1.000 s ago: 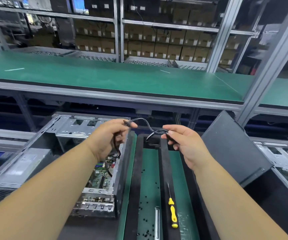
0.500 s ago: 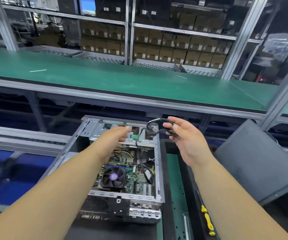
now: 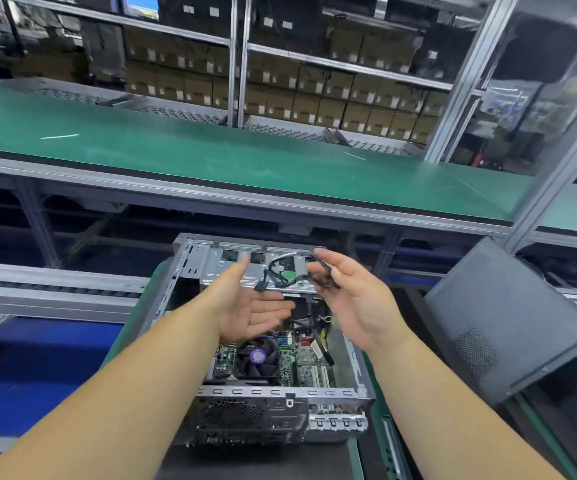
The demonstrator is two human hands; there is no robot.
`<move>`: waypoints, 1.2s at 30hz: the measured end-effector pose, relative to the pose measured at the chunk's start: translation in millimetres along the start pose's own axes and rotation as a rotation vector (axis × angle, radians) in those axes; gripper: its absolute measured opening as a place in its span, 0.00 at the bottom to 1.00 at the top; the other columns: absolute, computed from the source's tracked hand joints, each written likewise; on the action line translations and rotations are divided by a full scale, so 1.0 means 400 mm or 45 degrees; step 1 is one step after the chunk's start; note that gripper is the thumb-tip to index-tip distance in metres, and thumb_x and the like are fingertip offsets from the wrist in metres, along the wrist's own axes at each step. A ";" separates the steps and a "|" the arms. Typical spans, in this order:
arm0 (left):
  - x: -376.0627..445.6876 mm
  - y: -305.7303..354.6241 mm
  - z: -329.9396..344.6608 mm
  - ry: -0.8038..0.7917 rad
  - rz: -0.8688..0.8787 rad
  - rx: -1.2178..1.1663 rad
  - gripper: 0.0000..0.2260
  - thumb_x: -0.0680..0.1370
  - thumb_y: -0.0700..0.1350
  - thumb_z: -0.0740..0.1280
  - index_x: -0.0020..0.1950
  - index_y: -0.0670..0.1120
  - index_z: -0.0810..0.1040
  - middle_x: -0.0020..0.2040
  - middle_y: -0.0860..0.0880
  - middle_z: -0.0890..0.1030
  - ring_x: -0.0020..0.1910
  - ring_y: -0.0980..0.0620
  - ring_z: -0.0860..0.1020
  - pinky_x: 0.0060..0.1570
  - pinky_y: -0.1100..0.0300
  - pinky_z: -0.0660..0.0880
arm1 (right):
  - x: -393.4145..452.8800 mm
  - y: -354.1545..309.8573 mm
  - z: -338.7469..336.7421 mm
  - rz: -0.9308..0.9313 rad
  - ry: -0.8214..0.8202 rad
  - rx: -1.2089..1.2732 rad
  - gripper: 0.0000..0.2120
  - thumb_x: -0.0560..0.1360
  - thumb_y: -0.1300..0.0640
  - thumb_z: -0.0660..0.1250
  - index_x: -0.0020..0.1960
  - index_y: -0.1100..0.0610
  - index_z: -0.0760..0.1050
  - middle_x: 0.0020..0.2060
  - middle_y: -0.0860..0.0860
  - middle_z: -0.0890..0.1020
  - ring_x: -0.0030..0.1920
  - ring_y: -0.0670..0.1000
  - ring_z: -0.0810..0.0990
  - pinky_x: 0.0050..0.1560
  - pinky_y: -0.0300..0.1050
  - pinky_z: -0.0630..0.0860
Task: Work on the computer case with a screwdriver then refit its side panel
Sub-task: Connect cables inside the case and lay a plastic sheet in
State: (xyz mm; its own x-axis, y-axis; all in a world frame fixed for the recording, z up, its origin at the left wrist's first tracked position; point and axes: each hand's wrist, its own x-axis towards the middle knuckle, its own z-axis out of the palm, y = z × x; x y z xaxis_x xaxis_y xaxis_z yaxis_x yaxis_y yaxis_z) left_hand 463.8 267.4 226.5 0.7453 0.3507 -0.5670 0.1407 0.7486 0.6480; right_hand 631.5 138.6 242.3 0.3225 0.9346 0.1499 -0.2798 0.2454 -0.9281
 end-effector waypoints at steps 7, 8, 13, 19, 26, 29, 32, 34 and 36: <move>-0.002 0.005 0.019 0.131 0.351 -0.354 0.11 0.81 0.46 0.64 0.54 0.39 0.77 0.37 0.46 0.84 0.33 0.54 0.79 0.32 0.64 0.77 | -0.050 0.050 0.002 0.117 -0.122 -0.399 0.17 0.78 0.71 0.57 0.57 0.59 0.80 0.43 0.55 0.84 0.49 0.52 0.81 0.59 0.55 0.71; -0.002 0.008 0.018 0.147 0.376 -0.371 0.08 0.80 0.43 0.64 0.54 0.39 0.77 0.34 0.48 0.83 0.29 0.56 0.78 0.29 0.65 0.76 | -0.053 0.058 0.004 0.144 -0.118 -0.503 0.18 0.77 0.72 0.57 0.57 0.58 0.80 0.43 0.54 0.85 0.50 0.52 0.81 0.61 0.55 0.70; -0.012 0.003 0.012 0.099 0.461 -0.147 0.08 0.81 0.39 0.62 0.58 0.41 0.77 0.35 0.51 0.78 0.30 0.56 0.72 0.30 0.67 0.72 | -0.054 0.079 0.017 0.275 0.025 -0.816 0.21 0.76 0.72 0.59 0.55 0.51 0.81 0.48 0.46 0.86 0.53 0.42 0.81 0.54 0.40 0.71; -0.020 -0.037 0.020 0.100 0.710 0.416 0.09 0.81 0.36 0.61 0.59 0.44 0.77 0.36 0.49 0.78 0.33 0.56 0.74 0.35 0.66 0.74 | -0.022 0.070 0.056 0.166 0.223 -0.656 0.10 0.77 0.54 0.67 0.57 0.44 0.79 0.55 0.45 0.82 0.55 0.45 0.80 0.51 0.38 0.70; -0.023 -0.071 0.019 0.020 0.858 0.804 0.10 0.81 0.34 0.61 0.59 0.44 0.76 0.35 0.50 0.79 0.37 0.58 0.78 0.43 0.70 0.73 | 0.005 0.062 0.075 0.350 0.440 -0.144 0.11 0.82 0.59 0.59 0.61 0.55 0.77 0.57 0.57 0.82 0.50 0.53 0.80 0.49 0.44 0.74; -0.016 -0.081 0.007 0.032 0.840 0.818 0.11 0.81 0.35 0.61 0.59 0.46 0.76 0.34 0.50 0.76 0.36 0.56 0.75 0.46 0.64 0.71 | 0.003 0.066 0.071 0.465 0.429 0.059 0.14 0.83 0.58 0.57 0.66 0.61 0.71 0.59 0.63 0.81 0.48 0.56 0.79 0.46 0.45 0.74; -0.013 -0.089 -0.002 0.009 0.843 0.699 0.10 0.78 0.39 0.65 0.59 0.45 0.77 0.33 0.51 0.73 0.33 0.56 0.70 0.42 0.60 0.67 | 0.007 0.068 0.070 0.543 0.464 0.256 0.12 0.83 0.59 0.57 0.65 0.60 0.66 0.52 0.63 0.82 0.47 0.54 0.80 0.44 0.44 0.74; -0.015 -0.091 -0.004 -0.050 0.840 0.607 0.18 0.72 0.41 0.70 0.61 0.44 0.75 0.39 0.51 0.79 0.36 0.57 0.75 0.43 0.62 0.70 | 0.010 0.071 0.067 0.561 0.486 0.353 0.11 0.83 0.60 0.57 0.64 0.62 0.65 0.51 0.63 0.82 0.49 0.56 0.80 0.44 0.45 0.75; -0.010 -0.093 -0.007 -0.076 0.842 0.547 0.24 0.68 0.36 0.73 0.63 0.44 0.73 0.51 0.46 0.84 0.48 0.53 0.82 0.47 0.63 0.75 | 0.014 0.075 0.062 0.574 0.500 0.392 0.08 0.83 0.61 0.59 0.60 0.64 0.66 0.54 0.66 0.81 0.50 0.57 0.80 0.45 0.46 0.76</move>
State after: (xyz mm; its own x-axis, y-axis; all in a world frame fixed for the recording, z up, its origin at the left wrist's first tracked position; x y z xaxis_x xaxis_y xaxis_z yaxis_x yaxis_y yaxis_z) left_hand 453.7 239.8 203.4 0.7940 0.6074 0.0250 -0.1138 0.1081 0.9876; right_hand 602.4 157.6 223.6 0.4023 0.8143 -0.4185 -0.6904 -0.0305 -0.7228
